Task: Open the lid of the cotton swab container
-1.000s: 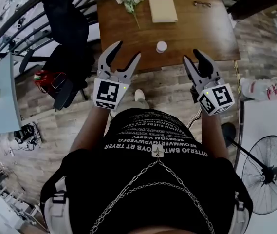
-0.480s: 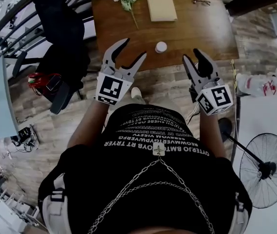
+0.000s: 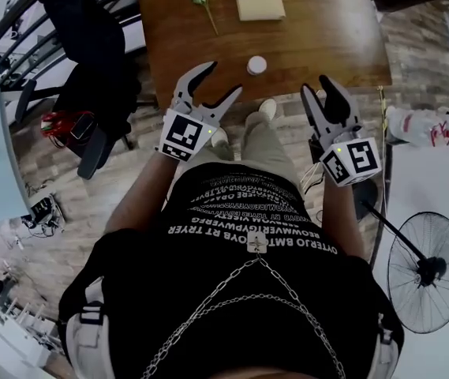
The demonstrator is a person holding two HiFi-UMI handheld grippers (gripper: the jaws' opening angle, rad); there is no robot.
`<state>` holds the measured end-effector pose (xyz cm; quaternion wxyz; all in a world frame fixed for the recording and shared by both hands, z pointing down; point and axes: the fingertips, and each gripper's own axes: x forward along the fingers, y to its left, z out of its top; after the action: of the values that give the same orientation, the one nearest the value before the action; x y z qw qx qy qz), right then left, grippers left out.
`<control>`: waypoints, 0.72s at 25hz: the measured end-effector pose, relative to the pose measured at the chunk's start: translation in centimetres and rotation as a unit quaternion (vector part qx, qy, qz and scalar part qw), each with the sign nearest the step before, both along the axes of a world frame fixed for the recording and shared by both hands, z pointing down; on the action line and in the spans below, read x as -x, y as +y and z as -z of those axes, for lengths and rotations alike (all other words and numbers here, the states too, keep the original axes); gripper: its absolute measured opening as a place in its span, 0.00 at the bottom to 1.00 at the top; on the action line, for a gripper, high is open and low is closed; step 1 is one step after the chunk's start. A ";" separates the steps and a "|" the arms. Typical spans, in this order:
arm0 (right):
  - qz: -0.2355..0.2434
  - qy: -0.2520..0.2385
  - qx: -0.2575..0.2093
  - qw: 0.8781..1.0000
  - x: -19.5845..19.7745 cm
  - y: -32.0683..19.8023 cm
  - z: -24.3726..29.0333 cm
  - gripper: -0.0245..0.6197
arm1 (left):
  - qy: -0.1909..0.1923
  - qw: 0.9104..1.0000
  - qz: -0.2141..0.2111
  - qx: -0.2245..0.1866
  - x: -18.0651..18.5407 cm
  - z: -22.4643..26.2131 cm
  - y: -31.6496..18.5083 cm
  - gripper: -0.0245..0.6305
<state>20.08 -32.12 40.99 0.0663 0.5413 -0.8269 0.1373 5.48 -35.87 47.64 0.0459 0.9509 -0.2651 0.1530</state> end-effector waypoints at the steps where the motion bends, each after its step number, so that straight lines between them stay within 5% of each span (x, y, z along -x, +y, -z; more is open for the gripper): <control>1: 0.002 -0.004 0.005 1.000 -0.3 -0.1 -0.5 0.29 | -0.001 1.000 -0.001 -0.003 -0.5 -0.5 0.0 0.46; 18: 0.089 -0.038 0.071 0.993 -3.3 -5.7 -5.6 0.29 | -0.073 0.996 0.023 0.042 -7.7 -18.7 -1.3 0.46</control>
<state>23.38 -37.86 46.58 0.0856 0.4540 -0.8617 0.2097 13.19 -37.12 66.39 0.0698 0.9279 -0.2831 0.2322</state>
